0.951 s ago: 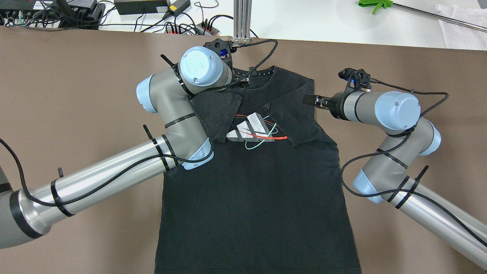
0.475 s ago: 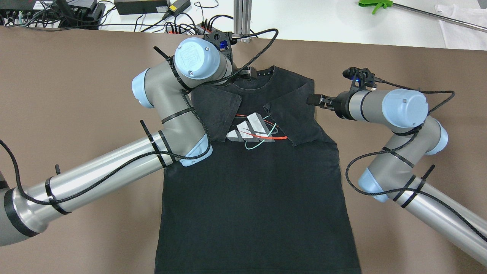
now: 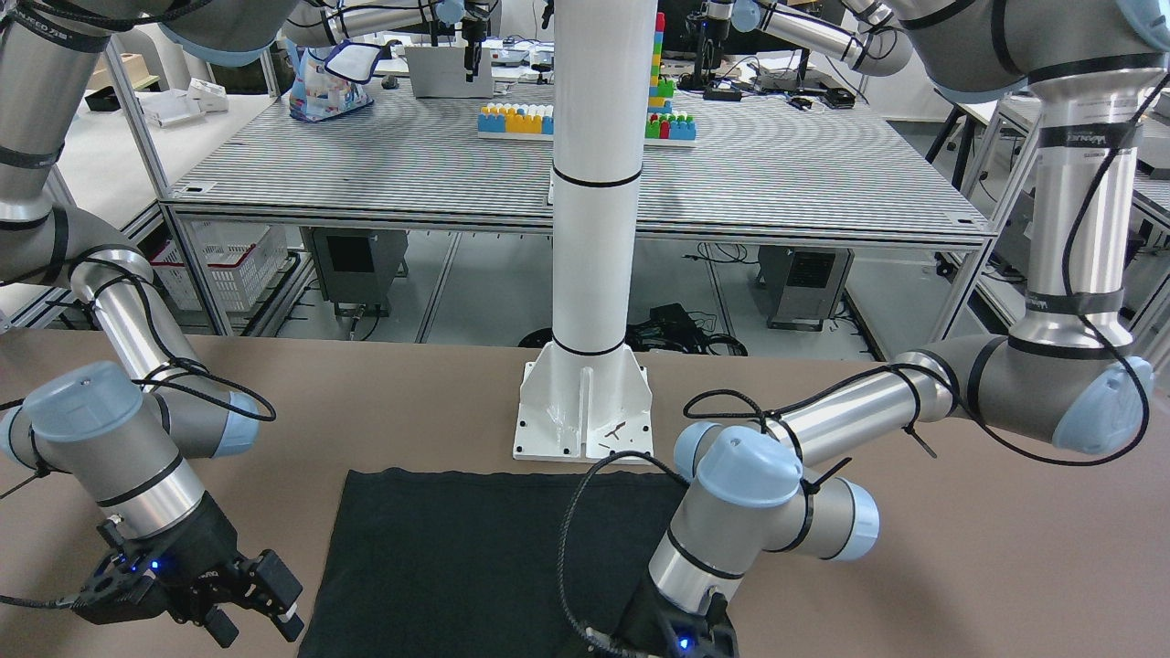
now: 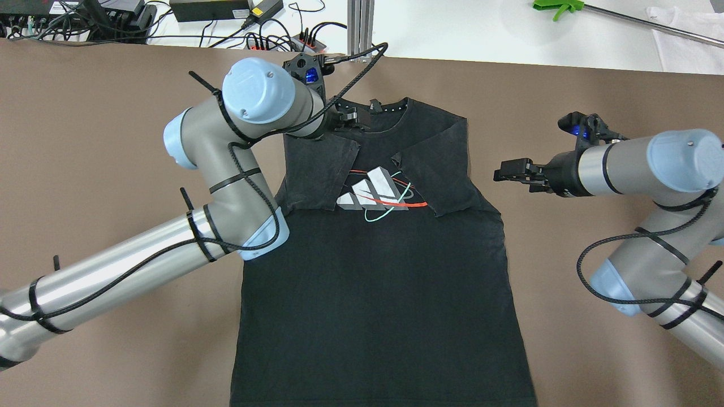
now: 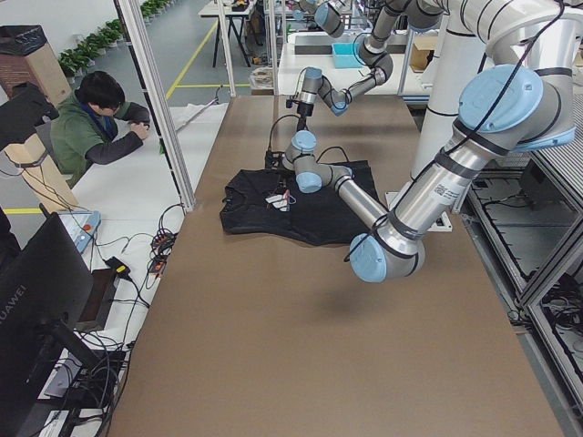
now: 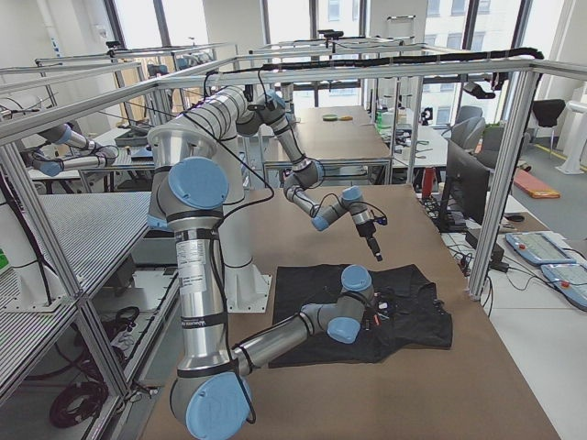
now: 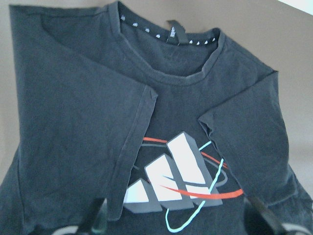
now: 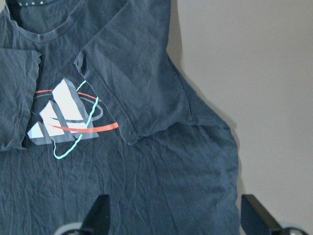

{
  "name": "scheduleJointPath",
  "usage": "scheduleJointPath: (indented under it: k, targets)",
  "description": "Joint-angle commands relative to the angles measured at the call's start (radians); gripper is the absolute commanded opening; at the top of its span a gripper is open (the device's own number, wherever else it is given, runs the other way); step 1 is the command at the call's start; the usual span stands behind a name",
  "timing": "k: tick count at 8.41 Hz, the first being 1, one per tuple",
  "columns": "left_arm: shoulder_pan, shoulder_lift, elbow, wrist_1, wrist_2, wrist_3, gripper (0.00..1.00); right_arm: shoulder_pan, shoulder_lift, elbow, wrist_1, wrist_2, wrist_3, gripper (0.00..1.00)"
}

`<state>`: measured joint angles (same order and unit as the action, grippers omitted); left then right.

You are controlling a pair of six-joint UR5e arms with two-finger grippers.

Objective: Fold clothes
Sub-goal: 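Move both grippers down to the hem corners nearest the robot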

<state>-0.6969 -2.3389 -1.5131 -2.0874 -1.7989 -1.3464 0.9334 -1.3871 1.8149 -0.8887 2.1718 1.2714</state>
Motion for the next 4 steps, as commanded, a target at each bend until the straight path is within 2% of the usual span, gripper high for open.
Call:
scheduleJointPath:
  k: [1, 3, 4]
  targets:
    - [0.054, 0.151, -0.169, 0.001, 0.001, -0.101, 1.00, -0.004, -0.088, 0.047, -0.012, 0.145, 0.009, 0.94]
    - [0.080, 0.269, -0.283, 0.000, 0.012, -0.108, 1.00, -0.052, -0.157, 0.046, 0.119, 0.201, 0.009, 0.94]
    - [0.115, 0.327, -0.324, 0.000, 0.057, -0.125, 1.00, -0.097, -0.203, 0.046, 0.211, 0.206, 0.023, 0.94]
